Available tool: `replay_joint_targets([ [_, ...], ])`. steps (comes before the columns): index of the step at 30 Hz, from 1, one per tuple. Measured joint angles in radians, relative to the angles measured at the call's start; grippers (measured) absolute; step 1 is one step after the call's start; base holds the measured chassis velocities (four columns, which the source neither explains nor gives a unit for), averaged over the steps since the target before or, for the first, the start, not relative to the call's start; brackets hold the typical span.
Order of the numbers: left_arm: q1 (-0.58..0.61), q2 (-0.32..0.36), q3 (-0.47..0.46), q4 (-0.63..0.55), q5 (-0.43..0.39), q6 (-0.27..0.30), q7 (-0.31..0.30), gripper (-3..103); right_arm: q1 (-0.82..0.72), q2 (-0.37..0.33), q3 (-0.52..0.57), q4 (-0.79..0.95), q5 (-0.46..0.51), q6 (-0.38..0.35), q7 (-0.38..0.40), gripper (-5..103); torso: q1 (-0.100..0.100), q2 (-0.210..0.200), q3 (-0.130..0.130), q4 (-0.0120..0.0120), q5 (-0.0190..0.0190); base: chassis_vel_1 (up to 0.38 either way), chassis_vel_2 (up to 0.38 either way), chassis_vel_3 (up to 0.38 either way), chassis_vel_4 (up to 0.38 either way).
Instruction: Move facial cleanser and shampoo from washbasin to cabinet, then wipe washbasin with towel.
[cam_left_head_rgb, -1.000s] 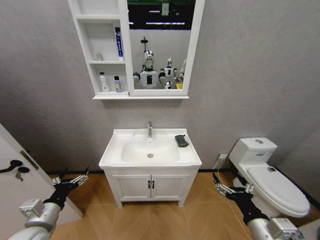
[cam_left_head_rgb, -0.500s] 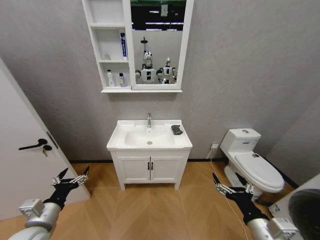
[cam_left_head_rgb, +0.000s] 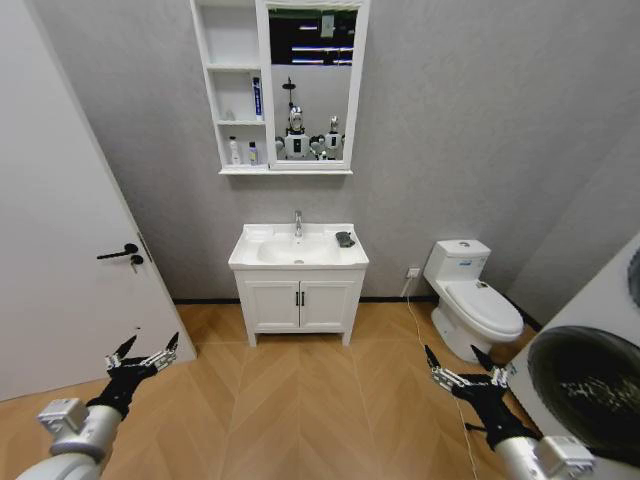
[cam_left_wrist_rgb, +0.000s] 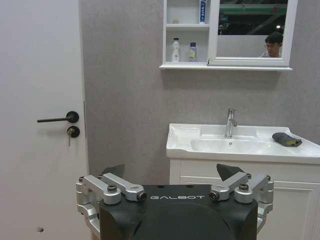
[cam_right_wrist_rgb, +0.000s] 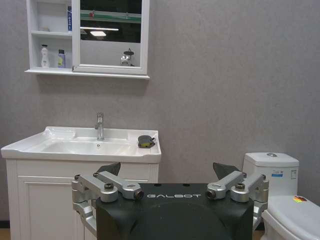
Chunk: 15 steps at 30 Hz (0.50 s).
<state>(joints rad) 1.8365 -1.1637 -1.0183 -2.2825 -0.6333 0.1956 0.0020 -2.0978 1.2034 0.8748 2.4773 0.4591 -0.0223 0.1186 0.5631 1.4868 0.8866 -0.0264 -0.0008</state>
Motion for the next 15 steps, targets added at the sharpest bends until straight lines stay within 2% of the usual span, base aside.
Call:
replay_joint_targets([
  [1, 0.0, 0.0, 0.0, 0.0, 0.0, 0.0, 0.0, 100, 0.0, 0.0, 0.0, 0.0, 0.0, 0.0, 0.0, 100, 0.0, 0.0, 0.0, 0.0001, 0.0016, 0.372, -0.34, -0.335, 0.296],
  [5, 0.0, 0.0, 0.0, 0.0, 0.0, 0.0, 0.0, 100, 0.0, 0.0, 0.0, 0.0, 0.0, 0.0, 0.0, 100, 0.0, 0.0, 0.0, -0.0002, 0.0007, 0.296, -0.3, -0.326, 0.277],
  [6, 0.0, 0.0, 0.0, 0.0, 0.0, 0.0, -0.001, 100, 0.0, 0.0, 0.0, 0.0, 0.0, 0.0, 0.0, 100, -0.001, 0.0, 0.0, 0.0006, 0.0006, 0.137, -0.165, -0.228, 0.208],
  [8, 0.0, 0.0, 0.0, 0.0, 0.0, 0.0, -0.002, 100, 0.0, 0.0, 0.0, 0.0, 0.0, 0.0, 0.0, 100, -0.001, 0.0, 0.0, 0.0003, 0.0, 0.082, -0.033, -0.199, 0.208],
  [10, 0.0, 0.0, 0.0, 0.0, 0.0, 0.0, -0.001, 100, 0.0, 0.0, 0.0, 0.0, 0.0, 0.0, 0.0, 100, -0.001, 0.0, 0.0, -0.0007, 0.0014, 0.03, -0.043, -0.179, 0.068],
  [15, 0.0, 0.0, 0.0, 0.0, 0.0, 0.0, -0.001, 100, 0.0, 0.0, 0.0, 0.0, 0.0, 0.0, 0.0, 100, 0.002, -0.001, 0.001, -0.0001, 0.001, -0.068, -0.009, 0.078, -0.013],
])
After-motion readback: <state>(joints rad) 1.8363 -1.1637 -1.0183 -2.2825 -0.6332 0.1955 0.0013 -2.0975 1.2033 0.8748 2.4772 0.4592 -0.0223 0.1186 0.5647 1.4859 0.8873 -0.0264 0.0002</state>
